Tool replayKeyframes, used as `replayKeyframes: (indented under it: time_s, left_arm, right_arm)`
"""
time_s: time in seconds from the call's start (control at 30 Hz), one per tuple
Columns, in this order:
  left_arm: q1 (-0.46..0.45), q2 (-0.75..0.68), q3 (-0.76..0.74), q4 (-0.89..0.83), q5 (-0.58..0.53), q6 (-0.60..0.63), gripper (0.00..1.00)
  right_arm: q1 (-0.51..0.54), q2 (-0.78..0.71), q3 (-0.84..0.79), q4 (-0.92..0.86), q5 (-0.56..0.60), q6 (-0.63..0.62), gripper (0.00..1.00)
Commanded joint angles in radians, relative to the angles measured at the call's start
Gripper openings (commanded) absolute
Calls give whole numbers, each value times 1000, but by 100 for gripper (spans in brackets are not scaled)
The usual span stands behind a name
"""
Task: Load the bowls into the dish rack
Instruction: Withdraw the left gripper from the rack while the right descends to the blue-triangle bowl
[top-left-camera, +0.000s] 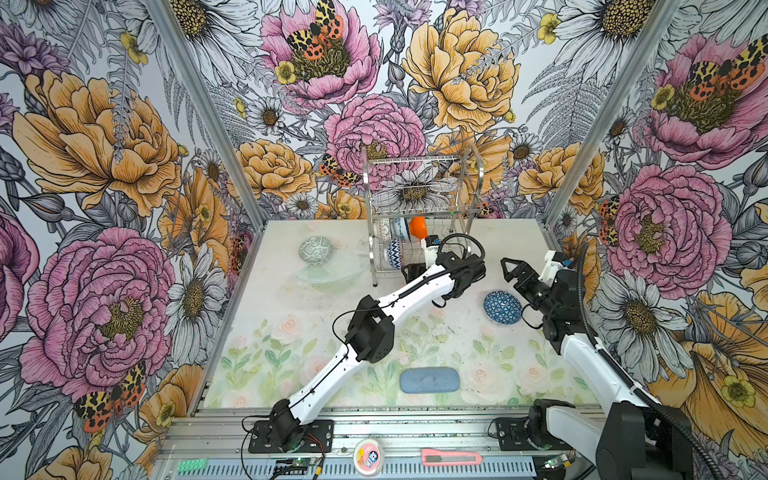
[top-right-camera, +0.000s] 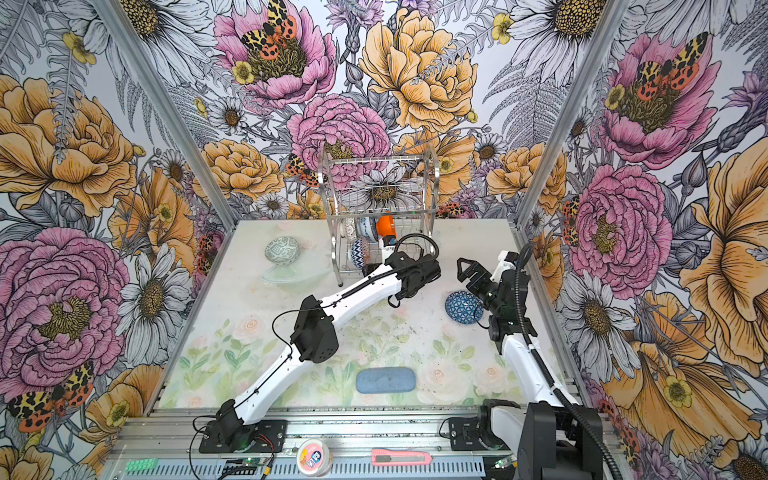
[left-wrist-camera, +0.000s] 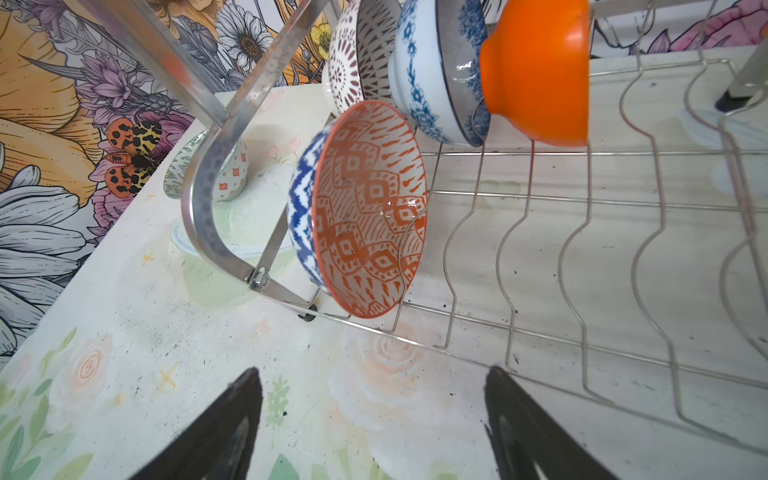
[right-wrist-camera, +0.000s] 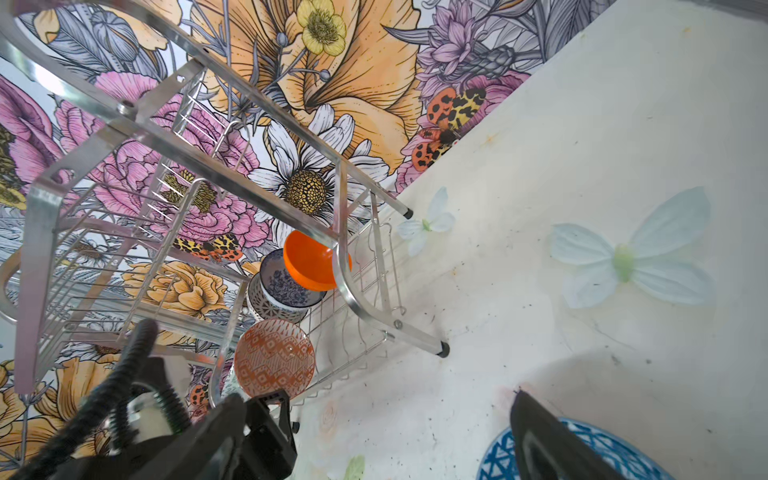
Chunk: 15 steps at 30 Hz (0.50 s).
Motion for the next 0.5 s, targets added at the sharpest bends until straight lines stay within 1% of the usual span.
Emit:
replayKeyframes:
  time_s: [0.0,0.03,0.23,0.3,0.4,0.47]
  left_arm:
    - [-16,-87,-39,0,-83,23,96]
    - [-19,-103,-58,0,-100,23,99]
    - [-24,-189,-177,3,-142,12,99]
    - [-26,-218,-218,3,-172,10,99]
    - [-28,-267,-287,4,-212,-4,99]
    - [-23,-290,-304,7,-212,15,99]
  right_arm:
    - [-4,-2,0,-21,51,-46,99]
    - [-4,7,6,-28,47,-58,99]
    - [-4,29,31,-82,69,-129,100]
    - [-2,32,36,-103,67,-147,99]
    - [10,34,57,-164,87,-175,99]
    - [31,50,80,-220,102,-198,99]
